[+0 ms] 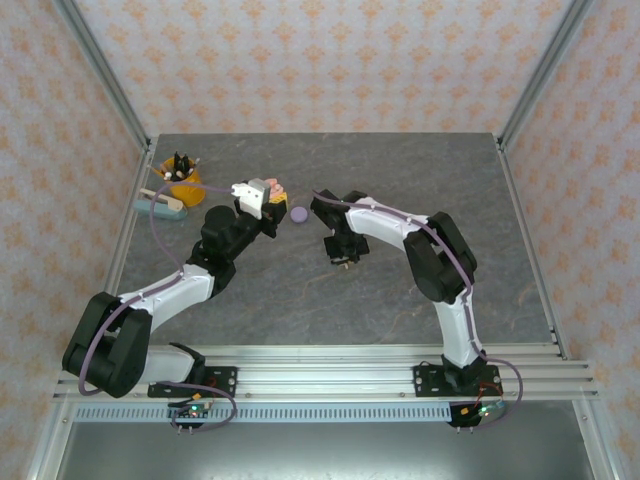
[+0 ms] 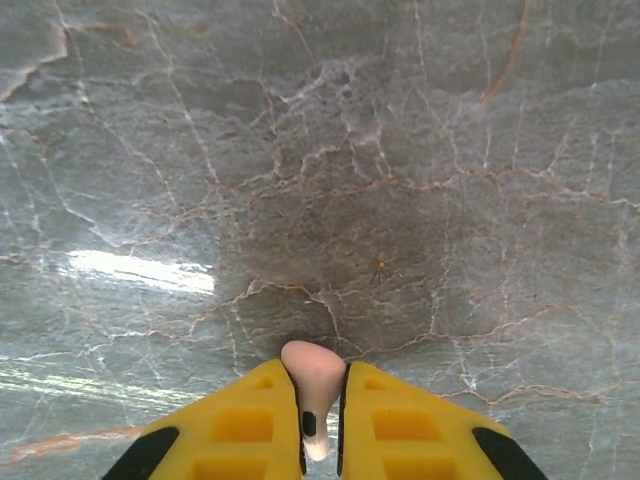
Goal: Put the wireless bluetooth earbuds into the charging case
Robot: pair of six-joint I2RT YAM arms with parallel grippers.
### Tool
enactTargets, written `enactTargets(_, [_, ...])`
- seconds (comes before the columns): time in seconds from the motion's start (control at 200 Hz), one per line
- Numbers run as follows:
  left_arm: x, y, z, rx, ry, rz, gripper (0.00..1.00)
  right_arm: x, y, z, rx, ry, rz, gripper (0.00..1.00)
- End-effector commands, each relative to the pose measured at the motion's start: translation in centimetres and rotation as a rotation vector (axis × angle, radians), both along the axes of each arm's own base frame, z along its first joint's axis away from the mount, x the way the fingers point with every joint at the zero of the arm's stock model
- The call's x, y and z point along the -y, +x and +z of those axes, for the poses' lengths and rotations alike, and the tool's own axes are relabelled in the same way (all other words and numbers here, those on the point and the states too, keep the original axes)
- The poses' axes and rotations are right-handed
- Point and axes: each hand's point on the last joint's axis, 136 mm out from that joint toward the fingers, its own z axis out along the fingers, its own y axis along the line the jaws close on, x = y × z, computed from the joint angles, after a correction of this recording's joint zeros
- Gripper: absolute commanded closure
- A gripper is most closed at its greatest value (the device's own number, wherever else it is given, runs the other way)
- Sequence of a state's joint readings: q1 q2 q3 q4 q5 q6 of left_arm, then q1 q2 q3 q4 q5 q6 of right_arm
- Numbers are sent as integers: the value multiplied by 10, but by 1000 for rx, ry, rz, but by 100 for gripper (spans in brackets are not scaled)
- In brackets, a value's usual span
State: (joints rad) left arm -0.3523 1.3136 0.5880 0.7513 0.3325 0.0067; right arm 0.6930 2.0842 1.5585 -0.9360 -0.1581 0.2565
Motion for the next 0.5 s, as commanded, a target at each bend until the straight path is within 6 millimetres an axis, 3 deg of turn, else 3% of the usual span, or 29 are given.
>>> enactTargets(0.0, [-3, 2, 18, 51, -25, 9, 100, 9, -6, -6, -44, -44, 2, 84])
enactTargets(0.165, [-3, 2, 18, 52, -29, 10, 100, 8, -5, -6, -34, -39, -26, 72])
enactTargets(0.495, [-3, 2, 19, 55, -31, 9, 100, 11, -2, -16, -19, -54, -209, 69])
